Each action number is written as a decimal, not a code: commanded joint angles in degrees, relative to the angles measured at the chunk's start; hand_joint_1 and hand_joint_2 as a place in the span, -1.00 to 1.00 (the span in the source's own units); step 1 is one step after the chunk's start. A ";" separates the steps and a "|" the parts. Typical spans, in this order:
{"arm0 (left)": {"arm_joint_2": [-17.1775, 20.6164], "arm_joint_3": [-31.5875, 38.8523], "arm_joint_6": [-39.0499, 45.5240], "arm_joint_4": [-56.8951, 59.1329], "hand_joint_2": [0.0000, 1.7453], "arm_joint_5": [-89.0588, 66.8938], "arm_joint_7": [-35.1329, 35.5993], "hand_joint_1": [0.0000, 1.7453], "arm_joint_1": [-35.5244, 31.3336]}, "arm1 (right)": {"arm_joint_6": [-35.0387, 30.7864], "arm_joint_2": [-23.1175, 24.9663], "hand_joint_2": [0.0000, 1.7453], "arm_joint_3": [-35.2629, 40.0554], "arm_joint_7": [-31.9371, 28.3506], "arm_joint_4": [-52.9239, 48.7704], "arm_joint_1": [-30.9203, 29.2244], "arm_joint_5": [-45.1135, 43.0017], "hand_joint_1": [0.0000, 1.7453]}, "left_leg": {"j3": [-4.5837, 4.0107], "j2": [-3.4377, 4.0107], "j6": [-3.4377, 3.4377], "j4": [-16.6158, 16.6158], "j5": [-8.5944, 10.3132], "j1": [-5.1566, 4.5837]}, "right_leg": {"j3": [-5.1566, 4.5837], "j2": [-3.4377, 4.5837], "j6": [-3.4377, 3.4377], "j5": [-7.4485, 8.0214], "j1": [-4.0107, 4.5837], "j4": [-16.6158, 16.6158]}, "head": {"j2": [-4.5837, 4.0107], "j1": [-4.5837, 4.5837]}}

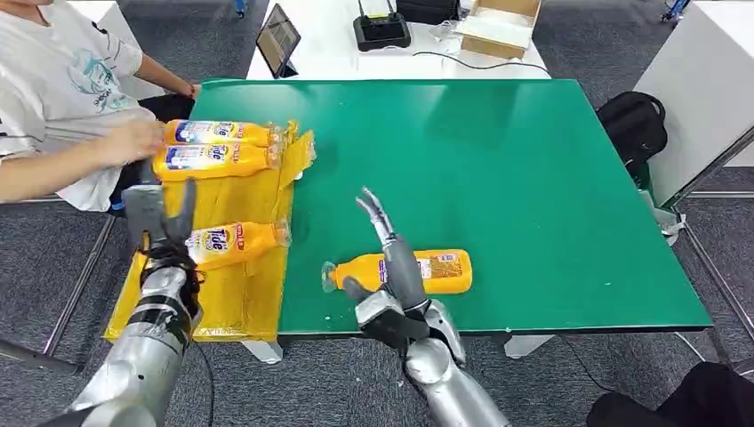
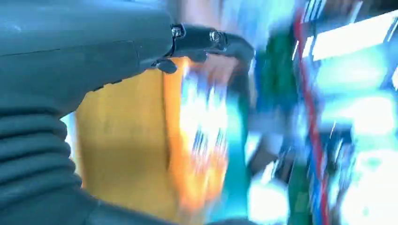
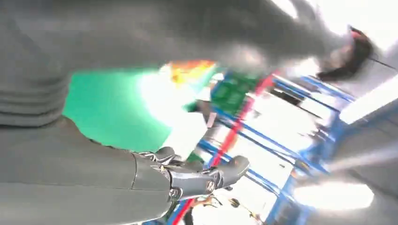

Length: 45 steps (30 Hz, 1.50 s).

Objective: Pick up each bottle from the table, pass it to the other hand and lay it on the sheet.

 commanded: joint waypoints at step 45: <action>-2.49 -16.95 4.92 -21.27 1.00 8.54 0.24 -1.00 17.58 | 21.98 -17.67 1.00 3.17 20.30 31.69 -17.05 12.13 -1.00 | 0.39 -0.01 0.13 -0.03 -0.04 0.00 | 0.43 -0.23 -0.14 0.00 0.05 -0.13 | 0.00 0.00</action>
